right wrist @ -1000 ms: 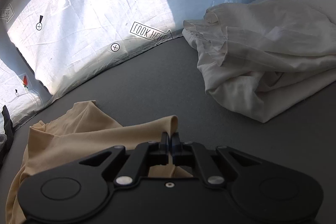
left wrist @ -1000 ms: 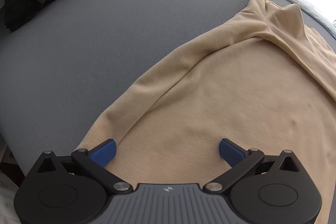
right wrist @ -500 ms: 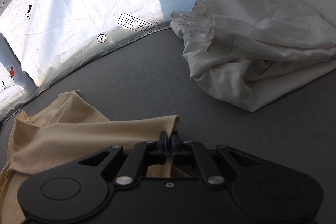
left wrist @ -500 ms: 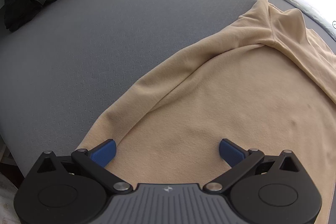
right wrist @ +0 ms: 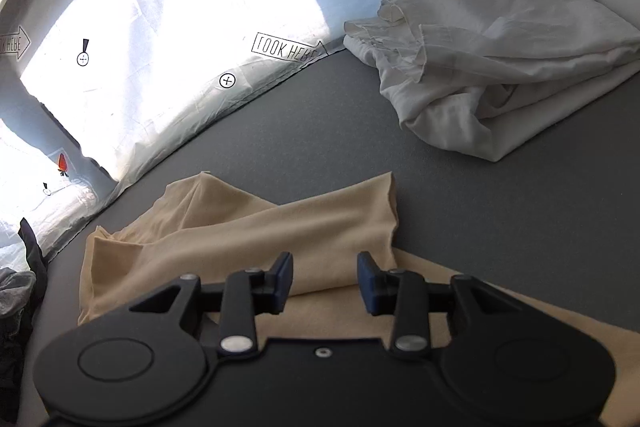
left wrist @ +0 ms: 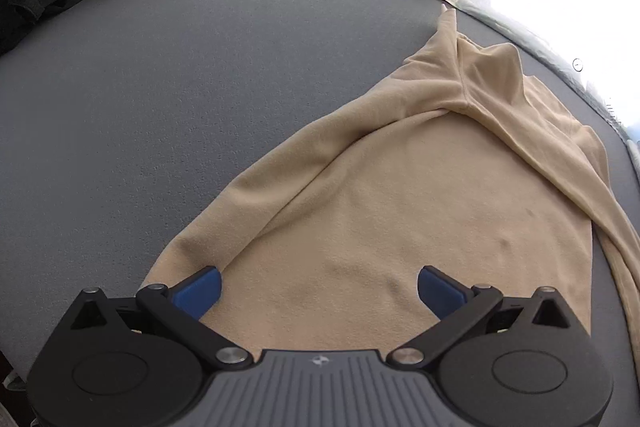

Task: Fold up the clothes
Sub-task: 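Grasp the shirt edge again with the right tool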

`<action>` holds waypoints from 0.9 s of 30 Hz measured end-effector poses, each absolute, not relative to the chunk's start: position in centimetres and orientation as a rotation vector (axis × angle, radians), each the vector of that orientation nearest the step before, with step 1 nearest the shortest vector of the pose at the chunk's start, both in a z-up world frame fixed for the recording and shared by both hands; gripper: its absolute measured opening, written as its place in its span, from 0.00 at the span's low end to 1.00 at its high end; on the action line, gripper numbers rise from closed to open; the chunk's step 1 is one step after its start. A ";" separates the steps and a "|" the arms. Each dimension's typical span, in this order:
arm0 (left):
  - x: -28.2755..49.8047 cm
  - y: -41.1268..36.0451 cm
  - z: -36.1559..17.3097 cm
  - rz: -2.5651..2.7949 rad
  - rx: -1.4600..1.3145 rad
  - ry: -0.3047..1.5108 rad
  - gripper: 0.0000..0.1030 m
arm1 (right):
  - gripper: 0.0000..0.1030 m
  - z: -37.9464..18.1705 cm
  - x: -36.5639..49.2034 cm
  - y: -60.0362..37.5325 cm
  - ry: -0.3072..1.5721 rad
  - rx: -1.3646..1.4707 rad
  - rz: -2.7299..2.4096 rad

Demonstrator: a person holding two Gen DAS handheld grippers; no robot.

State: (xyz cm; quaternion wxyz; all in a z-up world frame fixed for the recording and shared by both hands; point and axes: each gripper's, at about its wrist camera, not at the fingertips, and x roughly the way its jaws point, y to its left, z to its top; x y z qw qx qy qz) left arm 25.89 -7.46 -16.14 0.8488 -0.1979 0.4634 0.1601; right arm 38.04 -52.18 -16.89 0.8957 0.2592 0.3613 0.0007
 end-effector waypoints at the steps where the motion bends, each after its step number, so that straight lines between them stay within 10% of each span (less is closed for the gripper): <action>1: 25.5 -7.0 -15.6 0.325 -0.424 0.953 1.00 | 0.28 -16.8 37.2 -51.5 0.736 0.558 0.009; 11: 22.7 -0.6 -13.8 0.294 -0.407 0.896 1.00 | 0.05 -16.8 35.1 -40.6 0.809 0.674 0.175; 27: 22.4 5.3 -17.5 0.002 -0.131 1.142 1.00 | 0.04 -21.9 29.5 -19.4 1.130 0.969 0.491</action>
